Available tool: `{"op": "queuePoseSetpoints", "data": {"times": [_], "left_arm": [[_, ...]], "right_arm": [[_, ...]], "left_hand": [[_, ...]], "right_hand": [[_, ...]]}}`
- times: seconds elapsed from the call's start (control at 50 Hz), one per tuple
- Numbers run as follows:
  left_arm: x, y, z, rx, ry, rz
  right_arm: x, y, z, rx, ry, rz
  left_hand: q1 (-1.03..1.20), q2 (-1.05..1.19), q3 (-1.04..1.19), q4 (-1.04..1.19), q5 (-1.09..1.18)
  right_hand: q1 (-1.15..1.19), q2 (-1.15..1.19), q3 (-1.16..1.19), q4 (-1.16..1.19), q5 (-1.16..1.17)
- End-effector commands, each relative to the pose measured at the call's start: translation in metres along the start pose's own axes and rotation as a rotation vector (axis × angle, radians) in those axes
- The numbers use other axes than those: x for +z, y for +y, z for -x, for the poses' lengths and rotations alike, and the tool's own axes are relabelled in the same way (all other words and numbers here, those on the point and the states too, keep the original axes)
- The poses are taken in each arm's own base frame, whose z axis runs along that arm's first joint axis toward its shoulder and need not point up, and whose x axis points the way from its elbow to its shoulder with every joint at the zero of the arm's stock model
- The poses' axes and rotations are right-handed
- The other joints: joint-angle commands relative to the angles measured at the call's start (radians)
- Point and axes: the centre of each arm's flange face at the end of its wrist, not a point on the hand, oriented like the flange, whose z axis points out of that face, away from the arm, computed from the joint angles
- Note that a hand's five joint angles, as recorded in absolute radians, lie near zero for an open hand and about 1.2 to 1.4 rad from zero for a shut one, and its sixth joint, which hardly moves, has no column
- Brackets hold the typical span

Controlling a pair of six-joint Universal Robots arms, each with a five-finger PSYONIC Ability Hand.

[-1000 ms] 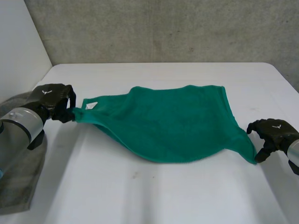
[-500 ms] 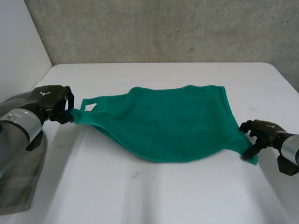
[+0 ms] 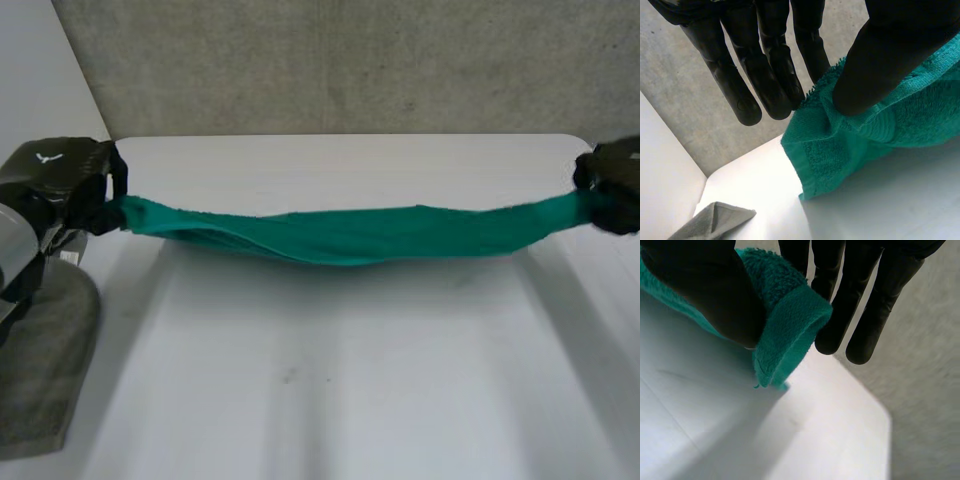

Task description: Fold the laundry.

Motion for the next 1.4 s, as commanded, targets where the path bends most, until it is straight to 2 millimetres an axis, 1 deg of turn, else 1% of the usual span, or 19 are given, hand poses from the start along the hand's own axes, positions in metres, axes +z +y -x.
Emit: {"op": "queuePoseSetpoints", "data": {"times": [0.02,0.12,0.22,0.3,0.36,0.48,0.54,0.56,0.62,0.64,0.7,0.76,0.82,0.94,1.06,1.14,1.2,1.26,1.4], "left_arm": [[-0.013,0.012,-0.004,0.071,0.078,0.115],[-0.008,0.038,-0.012,0.119,0.121,0.208],[0.02,0.08,-0.016,0.152,0.181,0.349],[0.048,0.088,-0.018,0.169,0.191,0.343],[0.075,0.079,-0.018,0.199,0.165,0.27],[0.12,0.029,-0.009,0.259,0.066,0.002],[0.137,-0.021,0.001,0.292,-0.022,-0.244],[0.14,-0.049,0.0,0.294,-0.055,-0.382],[0.138,-0.083,0.007,0.279,-0.117,-0.533],[0.131,-0.107,0.014,0.251,-0.173,-0.628],[0.117,-0.135,0.023,0.177,-0.234,-0.74],[0.11,-0.141,0.027,0.115,-0.236,-0.771],[0.107,-0.133,0.026,0.087,-0.218,-0.751],[0.117,-0.07,0.014,0.073,-0.147,-0.576],[0.125,0.019,-0.01,0.068,-0.022,-0.332],[0.126,0.064,-0.021,0.076,0.015,-0.204],[0.123,0.086,-0.025,0.104,0.027,-0.127],[0.116,0.099,-0.029,0.14,0.042,-0.064],[0.077,0.109,-0.034,0.227,0.094,0.113]], "right_arm": [[-0.029,-0.024,0.003,-0.129,-0.07,0.084],[-0.027,-0.007,0.013,-0.112,-0.16,0.185],[0.001,0.027,0.019,-0.107,-0.232,0.306],[0.026,0.035,0.014,-0.094,-0.189,0.335],[0.053,0.031,0.012,-0.067,-0.135,0.286],[0.09,-0.019,-0.013,-0.01,0.048,0.007],[0.096,-0.05,-0.03,0.03,0.142,-0.144],[0.096,-0.075,-0.043,0.057,0.209,-0.266],[0.091,-0.113,-0.066,0.101,0.314,-0.47],[0.088,-0.122,-0.07,0.106,0.338,-0.523],[0.078,-0.149,-0.077,0.117,0.396,-0.669],[0.071,-0.161,-0.076,0.103,0.41,-0.74],[0.076,-0.15,-0.068,0.113,0.38,-0.699],[0.091,-0.105,-0.046,0.15,0.292,-0.53],[0.107,-0.03,0.004,0.197,0.086,-0.261],[0.117,0.023,0.034,0.166,0.008,-0.099],[0.117,0.049,0.047,0.114,-0.035,0.009],[0.113,0.067,0.043,0.072,-0.057,0.103],[0.083,0.078,0.039,-0.018,-0.163,0.306]], "left_hand": [[0.3,0.209,0.204,0.198,0.262],[0.3,0.209,0.204,0.198,0.262],[0.3,0.209,0.204,0.198,0.262],[0.3,0.209,0.204,0.198,0.262],[0.3,0.209,0.204,0.198,0.262],[0.3,0.209,0.204,0.198,0.262],[0.3,0.209,0.204,0.198,0.262],[0.3,0.209,0.204,0.198,0.262],[0.3,0.209,0.204,0.198,0.262],[0.3,0.209,0.204,0.198,0.262],[0.3,0.209,0.204,0.198,0.262],[0.3,0.209,0.204,0.198,0.262],[0.3,0.209,0.204,0.198,0.262],[0.3,0.209,0.204,0.198,0.262],[0.3,0.209,0.204,0.198,0.262],[0.3,0.209,0.204,0.198,0.262],[0.3,0.209,0.204,0.198,0.262],[0.3,0.209,0.204,0.198,0.262],[0.3,0.209,0.204,0.198,0.262]], "right_hand": [[0.419,0.22,0.22,0.211,0.23],[0.419,0.22,0.22,0.211,0.23],[0.419,0.22,0.22,0.211,0.23],[0.419,0.22,0.22,0.211,0.23],[0.419,0.22,0.22,0.211,0.23],[0.419,0.22,0.22,0.211,0.23],[0.419,0.22,0.22,0.211,0.23],[0.419,0.22,0.22,0.211,0.23],[0.419,0.22,0.22,0.211,0.23],[0.419,0.22,0.22,0.211,0.23],[0.419,0.22,0.22,0.211,0.23],[0.419,0.22,0.22,0.211,0.23],[0.419,0.22,0.22,0.211,0.23],[0.419,0.22,0.22,0.211,0.23],[0.419,0.22,0.22,0.211,0.23],[0.419,0.22,0.22,0.211,0.23],[0.419,0.22,0.22,0.211,0.23],[0.419,0.22,0.22,0.211,0.23],[0.419,0.22,0.22,0.211,0.23]]}}
